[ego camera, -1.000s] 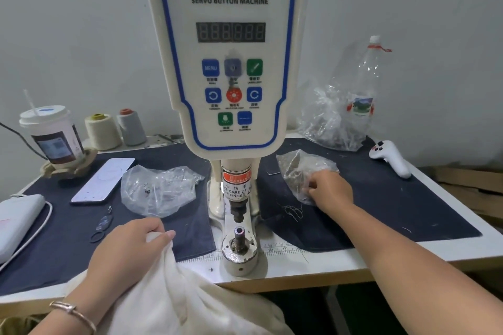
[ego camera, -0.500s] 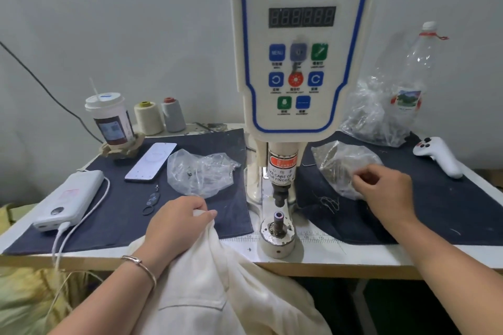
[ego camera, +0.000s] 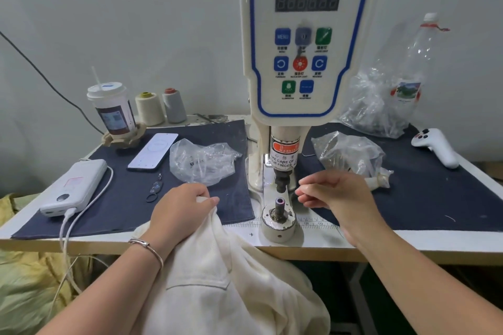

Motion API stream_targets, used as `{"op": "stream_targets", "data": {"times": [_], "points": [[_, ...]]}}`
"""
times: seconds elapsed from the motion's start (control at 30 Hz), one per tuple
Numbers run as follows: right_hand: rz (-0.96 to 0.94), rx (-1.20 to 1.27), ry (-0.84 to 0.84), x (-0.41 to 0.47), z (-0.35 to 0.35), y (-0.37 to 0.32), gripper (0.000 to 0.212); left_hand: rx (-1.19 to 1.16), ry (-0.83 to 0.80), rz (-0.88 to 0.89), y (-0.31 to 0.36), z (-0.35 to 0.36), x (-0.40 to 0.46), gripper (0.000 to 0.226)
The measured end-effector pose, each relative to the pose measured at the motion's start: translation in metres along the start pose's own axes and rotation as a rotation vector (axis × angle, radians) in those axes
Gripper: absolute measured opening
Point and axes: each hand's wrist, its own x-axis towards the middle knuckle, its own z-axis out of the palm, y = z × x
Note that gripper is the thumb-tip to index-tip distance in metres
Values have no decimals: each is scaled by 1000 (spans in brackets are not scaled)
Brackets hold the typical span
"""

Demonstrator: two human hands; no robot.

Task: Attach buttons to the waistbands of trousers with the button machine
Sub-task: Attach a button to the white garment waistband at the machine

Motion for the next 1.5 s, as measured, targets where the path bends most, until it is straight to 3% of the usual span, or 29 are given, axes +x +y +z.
{"op": "stream_targets", "data": {"times": [0.27, 0.67, 0.83, 1.13, 1.37, 1.5], "points": [[60, -14, -83, -9, 16, 4, 15, -1, 3, 4, -1, 1, 0, 33], [354, 410, -76, -10, 27, -1, 12, 5, 11, -4, -1, 1, 0, 33], [447, 413, -62, -13, 24, -9, 12, 10, 17, -5, -1, 1, 0, 33], [418, 329, 2, -15, 22, -21, 17, 14, 6, -6, 0, 1, -1, 31], [388, 295, -66, -34, 17, -27, 24, 0, -31, -8, 0, -1, 0, 29], [286, 173, 56, -57, 25, -21, 18, -33, -63, -6, -2, -2, 3, 29]]}}
